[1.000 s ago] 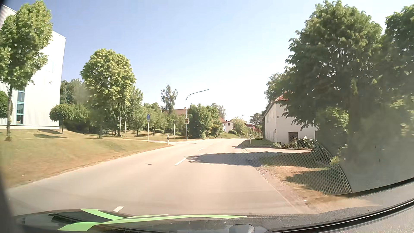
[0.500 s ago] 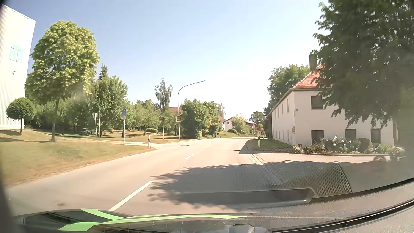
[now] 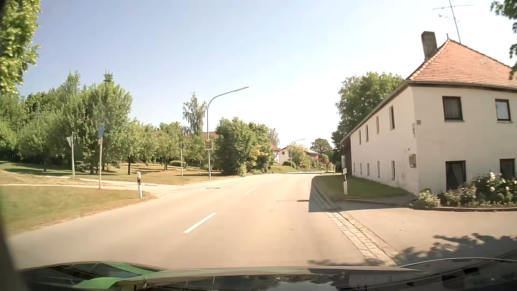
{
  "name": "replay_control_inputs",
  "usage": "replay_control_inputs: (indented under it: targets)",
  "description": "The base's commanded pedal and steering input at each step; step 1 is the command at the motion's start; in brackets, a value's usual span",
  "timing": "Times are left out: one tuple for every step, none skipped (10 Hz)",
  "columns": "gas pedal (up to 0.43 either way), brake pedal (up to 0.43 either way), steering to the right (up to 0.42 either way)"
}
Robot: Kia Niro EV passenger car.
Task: Follow the waypoints while adhering to traffic rules and regulations
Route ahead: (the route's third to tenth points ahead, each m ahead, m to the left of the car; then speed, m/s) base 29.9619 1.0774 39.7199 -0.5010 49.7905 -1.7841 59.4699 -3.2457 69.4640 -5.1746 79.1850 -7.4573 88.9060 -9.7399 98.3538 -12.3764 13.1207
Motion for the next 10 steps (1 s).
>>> replay_control_inputs:
  targets:
    - [0.15, 0.0, 0.005]
    - [0.138, 0.0, 0.005]
    - [0.138, 0.0, 0.006]
    - [0.138, 0.0, 0.009]
    - [0.15, 0.0, 0.011]
    - [0.15, 0.0, 0.013]
    - [0.157, 0.0, 0.014]
    - [0.177, 0.0, 0.014]
    - [0.177, 0.0, 0.014]
    - [0.177, 0.0, 0.014]
